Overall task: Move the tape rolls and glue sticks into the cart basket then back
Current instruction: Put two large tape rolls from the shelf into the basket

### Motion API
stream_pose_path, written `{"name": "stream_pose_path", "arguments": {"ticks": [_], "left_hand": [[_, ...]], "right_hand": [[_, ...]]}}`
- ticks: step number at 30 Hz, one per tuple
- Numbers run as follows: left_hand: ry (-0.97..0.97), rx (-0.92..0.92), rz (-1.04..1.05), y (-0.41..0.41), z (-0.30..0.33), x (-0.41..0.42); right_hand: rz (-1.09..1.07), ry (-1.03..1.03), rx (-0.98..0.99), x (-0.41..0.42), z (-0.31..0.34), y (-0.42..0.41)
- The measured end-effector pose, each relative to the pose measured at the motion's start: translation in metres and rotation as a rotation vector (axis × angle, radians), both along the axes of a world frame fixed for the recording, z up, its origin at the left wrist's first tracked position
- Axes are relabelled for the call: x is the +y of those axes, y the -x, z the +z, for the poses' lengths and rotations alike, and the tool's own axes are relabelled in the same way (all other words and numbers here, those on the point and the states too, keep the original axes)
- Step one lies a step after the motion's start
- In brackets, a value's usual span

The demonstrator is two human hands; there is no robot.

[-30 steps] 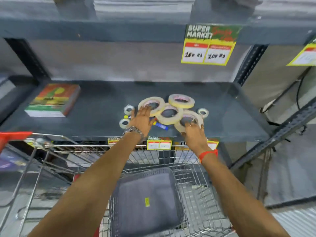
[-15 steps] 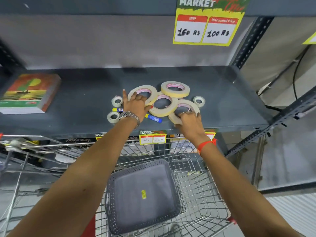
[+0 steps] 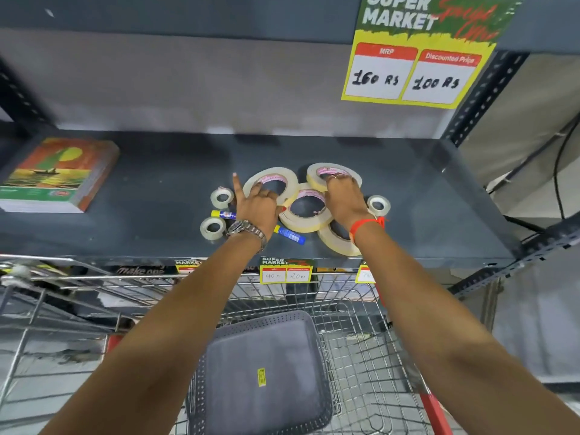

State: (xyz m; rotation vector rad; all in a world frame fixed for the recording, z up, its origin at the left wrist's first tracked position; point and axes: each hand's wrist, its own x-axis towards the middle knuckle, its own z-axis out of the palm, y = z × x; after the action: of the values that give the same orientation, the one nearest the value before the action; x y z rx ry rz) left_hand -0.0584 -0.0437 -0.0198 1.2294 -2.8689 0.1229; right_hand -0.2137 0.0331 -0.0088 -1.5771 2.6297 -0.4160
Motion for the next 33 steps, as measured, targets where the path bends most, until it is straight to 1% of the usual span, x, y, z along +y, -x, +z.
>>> {"name": "stream_pose_path", "arguments": {"ticks": [3, 6, 8, 11, 13, 15, 19, 23, 27, 29, 31, 33], "left_hand": [[0.007, 0.098, -0.012, -0.003, 0.006, 0.006], [0.008, 0.201, -0.043, -0.014, 0.015, 0.020], [0.087, 0.285, -0.096, -0.030, 0.016, 0.036], [0.260, 0.461, -0.175, -0.066, 0.003, 0.065], [0.278, 0.503, -0.233, -0.091, -0.012, 0.088], [0.249, 0.486, -0.270, -0.115, -0.028, 0.114], [0.122, 0.352, -0.359, -0.153, -0.077, 0.160], [-0.028, 0.344, -0.393, -0.185, -0.123, 0.187], [-0.249, 0.157, -0.284, -0.203, -0.140, 0.188], [-0.357, 0.020, -0.202, -0.210, -0.155, 0.183], [-0.421, -0.055, -0.148, -0.215, -0.178, 0.177], [-0.545, -0.112, -0.065, -0.217, -0.204, 0.176]], "right_hand": [[-0.020, 0.121, -0.075, 0.009, 0.005, -0.009], [-0.059, 0.234, -0.019, 0.035, 0.012, -0.033], [-0.090, 0.310, -0.051, 0.062, 0.011, -0.053], [-0.087, 0.418, -0.148, 0.114, -0.009, -0.087], [-0.069, 0.457, -0.183, 0.146, -0.029, -0.110], [-0.061, 0.445, -0.197, 0.173, -0.052, -0.131], [-0.028, 0.359, -0.256, 0.208, -0.086, -0.162], [0.109, 0.231, -0.272, 0.220, -0.117, -0.184], [0.177, -0.107, -0.371, 0.215, -0.146, -0.191], [0.212, -0.300, -0.404, 0.207, -0.161, -0.192], [0.246, -0.455, -0.413, 0.198, -0.182, -0.191], [0.283, -0.569, -0.379, 0.189, -0.205, -0.191]]}}
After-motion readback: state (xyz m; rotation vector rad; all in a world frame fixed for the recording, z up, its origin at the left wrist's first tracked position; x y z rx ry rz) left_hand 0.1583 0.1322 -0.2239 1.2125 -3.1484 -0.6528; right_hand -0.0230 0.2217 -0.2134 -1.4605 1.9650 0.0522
